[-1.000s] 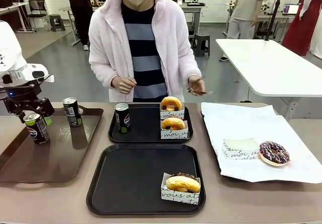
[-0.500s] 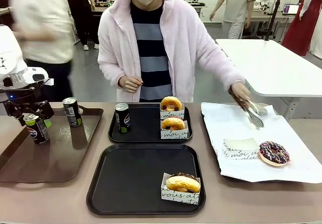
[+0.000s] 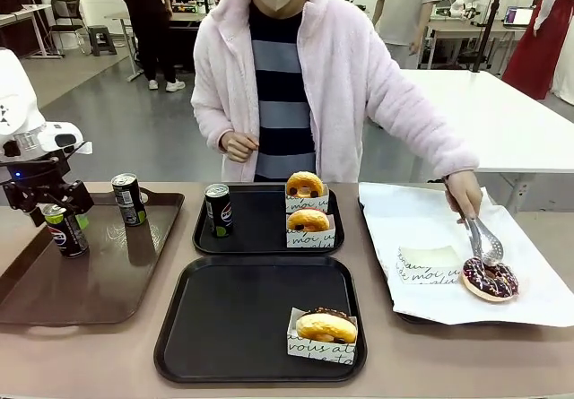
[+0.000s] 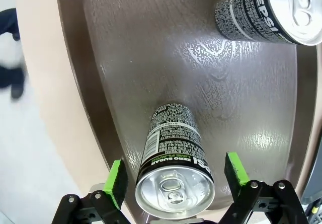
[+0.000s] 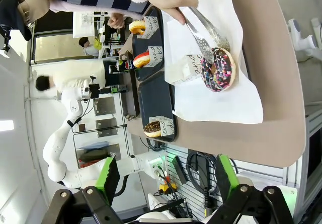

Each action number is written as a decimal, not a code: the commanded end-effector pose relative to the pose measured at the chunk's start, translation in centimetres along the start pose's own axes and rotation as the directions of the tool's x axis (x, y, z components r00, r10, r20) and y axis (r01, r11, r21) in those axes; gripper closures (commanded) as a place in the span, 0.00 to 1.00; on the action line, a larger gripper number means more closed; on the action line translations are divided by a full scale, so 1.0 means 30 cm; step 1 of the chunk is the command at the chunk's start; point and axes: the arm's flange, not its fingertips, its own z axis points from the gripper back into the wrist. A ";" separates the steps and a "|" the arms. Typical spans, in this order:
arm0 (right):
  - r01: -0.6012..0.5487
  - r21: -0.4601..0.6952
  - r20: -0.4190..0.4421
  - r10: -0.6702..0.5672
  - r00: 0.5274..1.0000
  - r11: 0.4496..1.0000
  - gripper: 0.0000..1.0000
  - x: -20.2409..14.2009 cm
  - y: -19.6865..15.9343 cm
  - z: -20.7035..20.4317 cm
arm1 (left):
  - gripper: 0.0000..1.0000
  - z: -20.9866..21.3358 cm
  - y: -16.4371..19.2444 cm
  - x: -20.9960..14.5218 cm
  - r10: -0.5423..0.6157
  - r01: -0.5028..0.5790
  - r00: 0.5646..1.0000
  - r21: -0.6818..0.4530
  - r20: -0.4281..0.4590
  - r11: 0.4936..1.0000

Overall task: Set up donuts and drinks on trays.
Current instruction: Pick up one Pepsi coke from the Handle tray and place it on the Flat Tray without a Pepsi coke.

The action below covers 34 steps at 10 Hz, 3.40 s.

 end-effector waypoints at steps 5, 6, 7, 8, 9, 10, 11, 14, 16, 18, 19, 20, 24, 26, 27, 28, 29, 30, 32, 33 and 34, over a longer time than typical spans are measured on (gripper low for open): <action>-0.003 0.008 0.000 0.003 1.000 1.000 0.00 -0.003 0.000 0.004 | 0.61 -0.032 0.014 0.031 0.056 -0.056 0.998 -0.009 -0.030 0.998; -0.003 0.008 0.000 0.003 1.000 1.000 0.00 -0.003 0.000 0.004 | 1.00 -0.031 0.013 0.031 0.055 -0.055 0.998 -0.013 -0.035 0.998; -0.003 0.008 0.000 0.003 1.000 1.000 0.00 -0.003 0.000 0.004 | 1.00 -0.029 0.014 0.032 0.053 -0.053 0.998 -0.013 -0.037 0.998; -0.003 0.008 0.000 0.003 1.000 1.000 0.00 -0.003 0.000 0.004 | 1.00 -0.029 0.015 0.030 0.056 -0.056 0.998 -0.014 -0.038 0.998; -0.003 0.008 0.000 0.003 1.000 1.000 0.00 -0.003 0.000 0.004 | 0.79 -0.028 0.016 0.032 0.059 -0.060 0.997 -0.012 -0.045 0.998; -0.003 0.008 0.000 0.003 1.000 1.000 0.00 -0.003 0.000 0.004 | 0.88 -0.025 0.016 0.031 0.060 -0.061 0.997 -0.012 -0.048 0.998; -0.003 0.008 0.000 0.003 1.000 1.000 0.00 -0.003 0.000 0.004 | 1.00 -0.020 0.015 0.026 0.065 -0.065 0.996 -0.011 -0.054 0.998; -0.003 0.008 0.000 0.003 1.000 1.000 0.00 -0.003 0.000 0.004 | 1.00 0.154 -0.020 -0.014 0.109 -0.113 0.987 -0.021 -0.121 0.993; -0.003 0.008 0.000 0.003 1.000 1.000 0.00 -0.003 0.000 0.004 | 1.00 0.312 -0.043 -0.069 0.112 -0.116 0.988 -0.037 -0.109 0.993; -0.003 0.008 0.000 0.003 1.000 1.000 0.00 -0.003 0.000 0.004 | 1.00 0.417 -0.055 -0.110 0.112 -0.118 0.989 -0.054 -0.092 0.992; -0.003 0.008 0.000 0.003 1.000 1.000 0.00 -0.003 0.000 0.004 | 1.00 0.446 -0.059 -0.127 0.111 -0.117 0.990 -0.066 -0.084 0.991; -0.003 0.008 0.000 0.003 1.000 1.000 0.00 -0.003 0.000 0.004 | 1.00 0.465 -0.059 -0.136 0.110 -0.117 0.991 -0.080 -0.082 0.990; -0.003 0.008 0.000 0.003 1.000 1.000 0.00 -0.003 0.000 0.004 | 1.00 0.464 -0.055 -0.138 0.094 -0.099 0.992 -0.057 -0.084 0.993; -0.003 0.008 0.000 0.003 1.000 1.000 0.00 -0.003 0.000 0.004 | 0.40 0.457 -0.056 -0.139 0.098 -0.105 0.991 -0.071 -0.092 0.992; -0.003 0.008 0.000 0.003 1.000 1.000 0.00 -0.003 0.000 0.004 | 0.40 0.481 -0.079 -0.163 0.010 -0.015 0.999 -0.090 -0.050 0.996; -0.003 0.008 0.000 0.003 1.000 1.000 0.00 -0.003 0.000 0.004 | 0.40 0.499 -0.128 -0.180 -0.024 0.022 0.999 -0.069 -0.024 0.997; -0.003 0.008 0.000 0.003 1.000 1.000 0.00 -0.003 0.000 0.004 | 0.40 0.521 -0.180 -0.183 -0.062 0.060 0.998 -0.067 -0.026 0.996; -0.003 0.008 0.000 0.003 1.000 1.000 0.00 -0.003 0.000 0.004 | 0.40 0.542 -0.238 -0.189 -0.094 0.092 0.995 -0.064 -0.031 0.994; -0.003 0.008 0.000 0.003 1.000 1.000 0.00 -0.003 0.000 0.004 | 0.40 0.569 -0.345 -0.186 -0.170 0.167 0.984 -0.060 -0.052 0.984; -0.003 0.008 0.000 0.003 1.000 1.000 0.00 -0.003 0.000 0.004 | 0.40 0.559 -0.406 -0.193 -0.204 0.201 0.977 -0.068 -0.054 0.977; -0.003 0.008 0.000 0.003 1.000 1.000 0.00 -0.003 0.000 0.004 | 0.40 0.534 -0.480 -0.199 -0.239 0.236 0.970 -0.063 -0.049 0.970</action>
